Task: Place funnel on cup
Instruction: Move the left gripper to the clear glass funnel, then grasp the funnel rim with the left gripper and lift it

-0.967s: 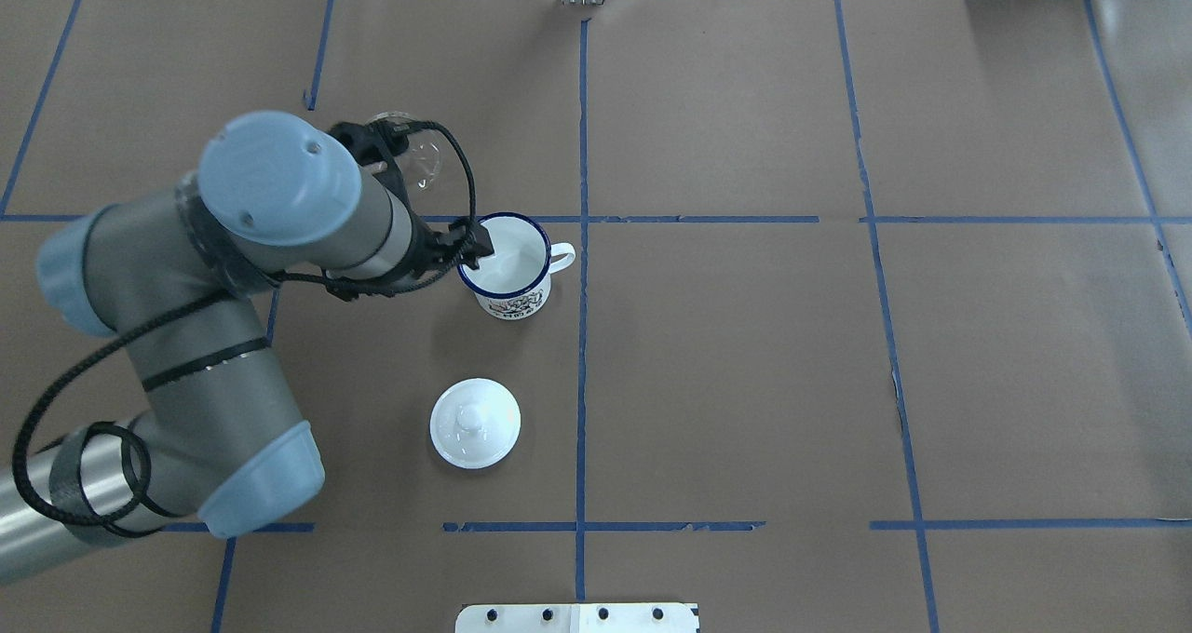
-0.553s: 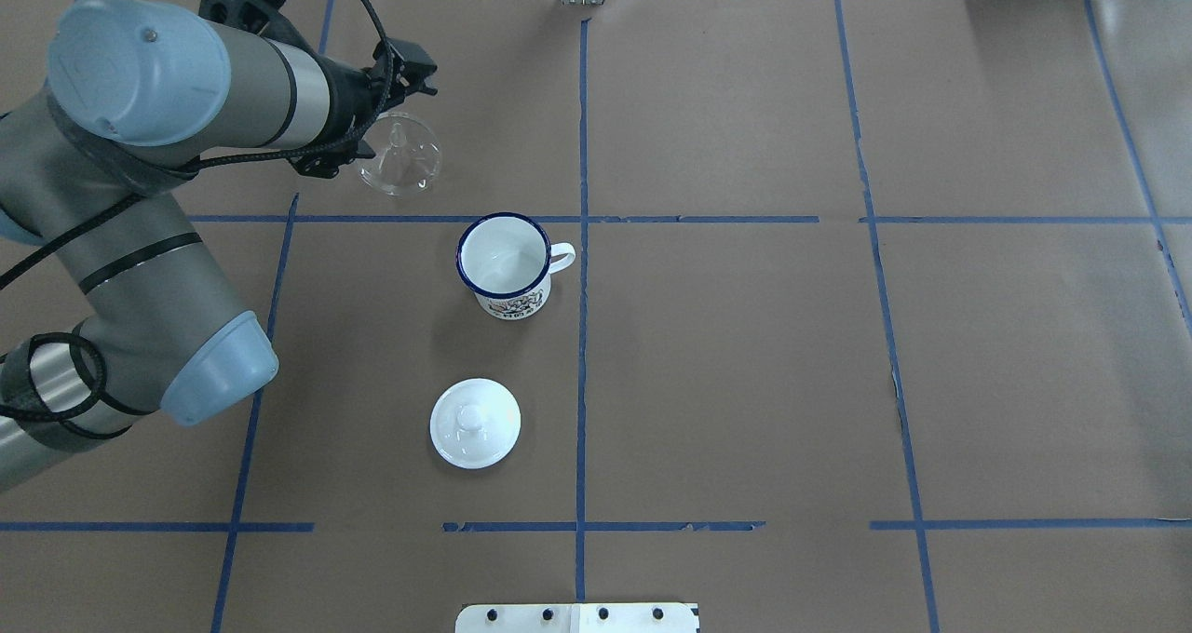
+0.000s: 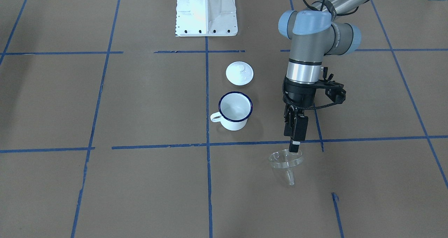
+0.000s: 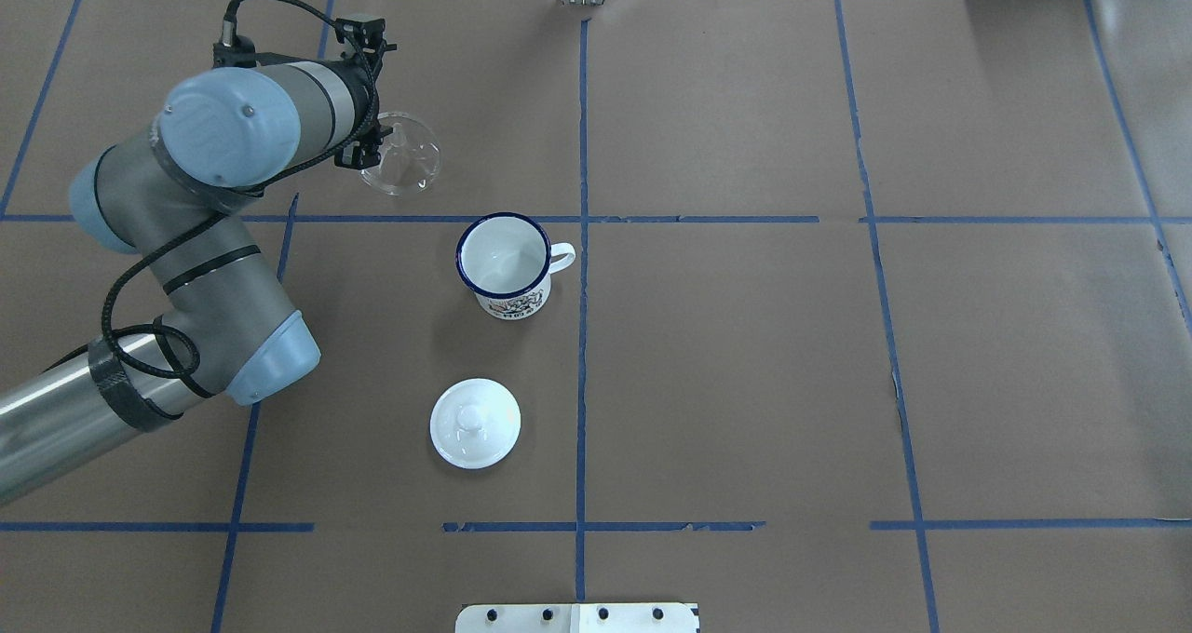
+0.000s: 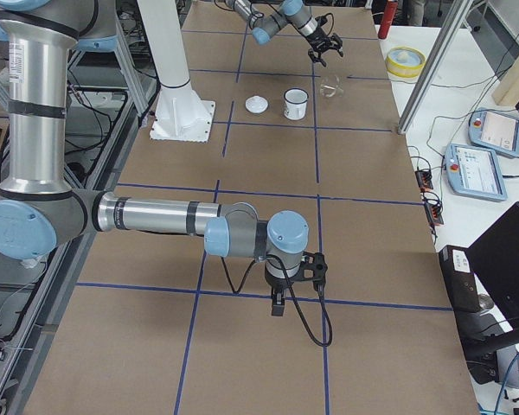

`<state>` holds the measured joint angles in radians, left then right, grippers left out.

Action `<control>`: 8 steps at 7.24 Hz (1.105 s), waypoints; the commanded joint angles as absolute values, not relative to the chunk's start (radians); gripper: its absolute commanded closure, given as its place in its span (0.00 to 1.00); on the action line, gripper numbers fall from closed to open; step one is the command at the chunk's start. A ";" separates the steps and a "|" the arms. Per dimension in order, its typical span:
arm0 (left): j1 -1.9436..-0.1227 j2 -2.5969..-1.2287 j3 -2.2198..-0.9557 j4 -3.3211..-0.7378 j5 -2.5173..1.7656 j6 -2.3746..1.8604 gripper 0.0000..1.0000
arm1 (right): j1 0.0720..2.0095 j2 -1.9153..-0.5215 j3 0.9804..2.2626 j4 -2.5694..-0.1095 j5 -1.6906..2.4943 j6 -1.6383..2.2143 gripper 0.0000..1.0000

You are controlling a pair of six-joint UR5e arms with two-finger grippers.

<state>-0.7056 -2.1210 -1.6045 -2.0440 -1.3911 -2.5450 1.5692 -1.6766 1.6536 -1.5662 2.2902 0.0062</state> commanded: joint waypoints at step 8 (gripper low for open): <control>-0.695 -2.164 -1.510 -1.917 -1.321 -2.775 0.13 | 1.569 -1.677 1.654 -1.566 2.290 0.006 0.00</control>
